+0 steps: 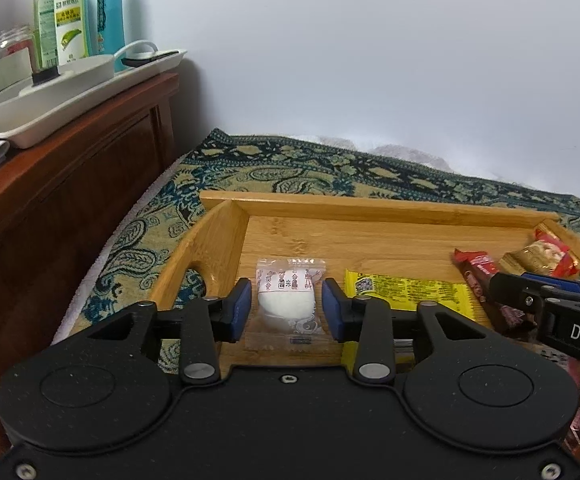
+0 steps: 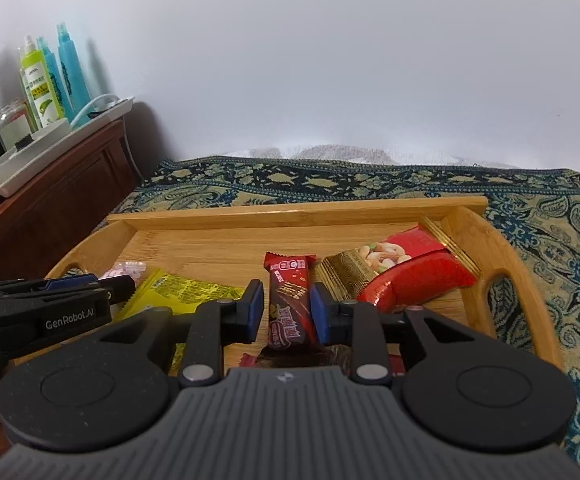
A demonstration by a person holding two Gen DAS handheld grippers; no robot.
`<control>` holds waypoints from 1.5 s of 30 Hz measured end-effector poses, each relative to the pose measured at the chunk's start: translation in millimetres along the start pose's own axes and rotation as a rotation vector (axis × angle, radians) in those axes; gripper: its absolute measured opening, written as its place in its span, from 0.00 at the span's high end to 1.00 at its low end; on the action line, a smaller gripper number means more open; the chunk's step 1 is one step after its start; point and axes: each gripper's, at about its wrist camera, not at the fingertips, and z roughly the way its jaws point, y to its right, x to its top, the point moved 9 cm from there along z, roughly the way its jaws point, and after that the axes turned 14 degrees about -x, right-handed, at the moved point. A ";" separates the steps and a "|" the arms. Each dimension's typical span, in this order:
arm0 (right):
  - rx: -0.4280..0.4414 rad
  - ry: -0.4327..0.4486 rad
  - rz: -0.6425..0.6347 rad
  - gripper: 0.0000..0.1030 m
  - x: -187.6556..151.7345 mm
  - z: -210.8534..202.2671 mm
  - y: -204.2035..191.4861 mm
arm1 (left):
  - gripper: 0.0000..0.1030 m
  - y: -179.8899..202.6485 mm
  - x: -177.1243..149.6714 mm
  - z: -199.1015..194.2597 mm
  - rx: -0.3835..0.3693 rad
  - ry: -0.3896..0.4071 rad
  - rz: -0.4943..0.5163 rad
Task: Organize snacks
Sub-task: 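Withdraw both grippers from the tray toward the gold-wrapped bars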
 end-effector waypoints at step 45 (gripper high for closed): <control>-0.018 0.211 -0.085 0.12 -78.9 -180.9 57.5 | 0.12 104.7 -90.1 -153.3 -0.164 0.031 0.147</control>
